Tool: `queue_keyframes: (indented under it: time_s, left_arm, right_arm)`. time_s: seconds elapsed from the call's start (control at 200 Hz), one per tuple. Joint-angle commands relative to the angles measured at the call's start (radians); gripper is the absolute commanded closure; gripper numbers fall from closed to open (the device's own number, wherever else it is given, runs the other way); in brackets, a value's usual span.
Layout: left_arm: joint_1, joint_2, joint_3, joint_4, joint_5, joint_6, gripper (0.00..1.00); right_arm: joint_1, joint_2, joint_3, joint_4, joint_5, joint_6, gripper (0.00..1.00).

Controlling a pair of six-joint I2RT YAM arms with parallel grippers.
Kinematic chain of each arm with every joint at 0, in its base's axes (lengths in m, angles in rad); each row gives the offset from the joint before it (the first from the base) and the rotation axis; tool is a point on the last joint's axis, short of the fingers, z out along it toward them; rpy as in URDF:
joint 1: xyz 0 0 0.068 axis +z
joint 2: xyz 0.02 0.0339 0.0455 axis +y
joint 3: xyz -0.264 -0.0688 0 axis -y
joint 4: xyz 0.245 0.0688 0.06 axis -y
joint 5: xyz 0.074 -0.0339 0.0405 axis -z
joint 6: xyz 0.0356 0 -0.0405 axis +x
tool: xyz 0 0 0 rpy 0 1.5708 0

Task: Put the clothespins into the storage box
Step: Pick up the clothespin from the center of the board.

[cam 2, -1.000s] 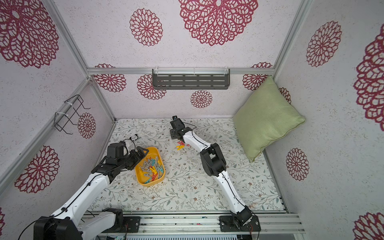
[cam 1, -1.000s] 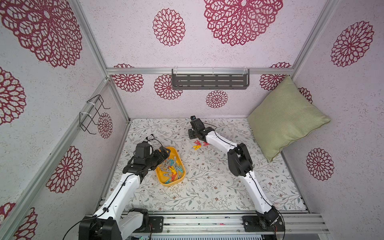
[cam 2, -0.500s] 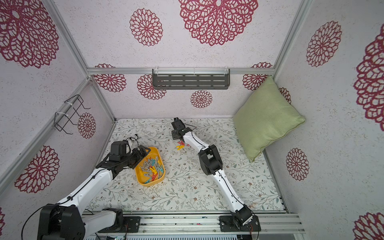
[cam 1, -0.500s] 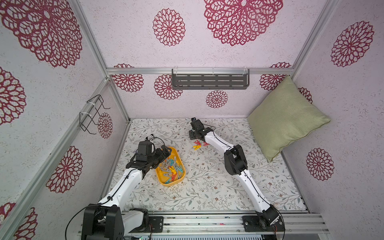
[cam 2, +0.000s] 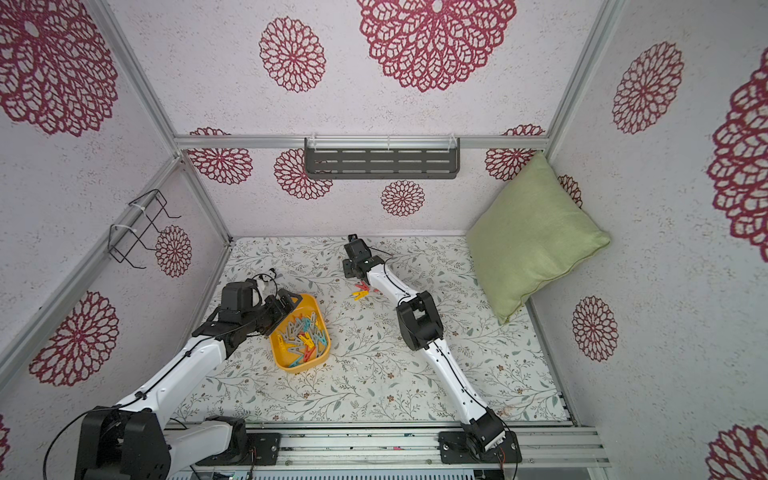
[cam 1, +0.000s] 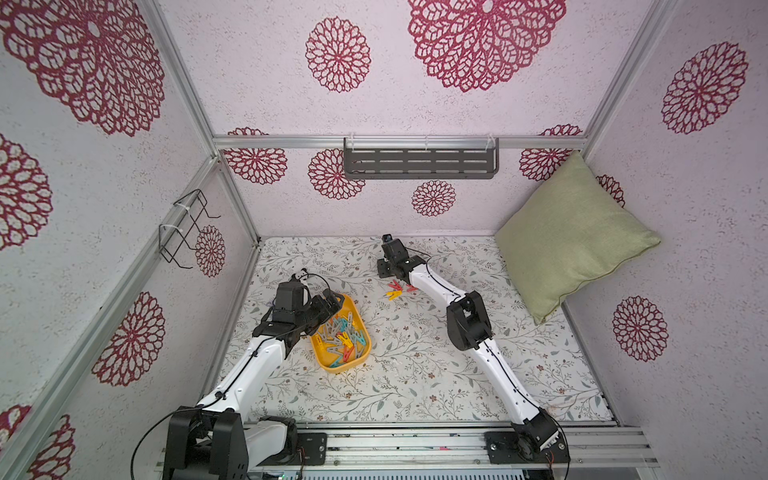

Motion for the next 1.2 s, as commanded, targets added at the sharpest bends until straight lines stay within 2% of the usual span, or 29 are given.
queue_keyframes:
  time_s: [0.0, 0.135, 0.52, 0.801, 0.996, 1.196]
  left_arm:
    - [-0.006, -0.006, -0.020, 0.020, 0.009, -0.003, 0.03]
    - [-0.006, -0.009, -0.026, 0.020, 0.008, -0.003, 0.03]
    - [-0.010, 0.005, -0.035, 0.045, 0.014, -0.013, 0.03]
    - [-0.013, -0.004, -0.043, 0.047, 0.009, -0.020, 0.03]
    - [-0.017, -0.018, -0.041, 0.040, 0.003, -0.023, 0.03]
    - [-0.017, -0.065, -0.012, -0.029, -0.028, -0.003, 0.03]
  right_arm:
    - [-0.009, 0.012, 0.042, 0.040, -0.016, 0.028, 0.57]
    - [-0.018, 0.023, 0.048, 0.040, -0.018, 0.042, 0.62]
    - [-0.033, 0.046, 0.062, 0.021, -0.039, 0.048, 0.65]
    - [-0.038, 0.052, 0.064, 0.002, -0.051, 0.058, 0.86]
    - [-0.038, 0.003, 0.042, -0.003, -0.048, 0.050, 1.00]
    - [-0.031, -0.128, -0.045, 0.014, -0.069, 0.016, 1.00]
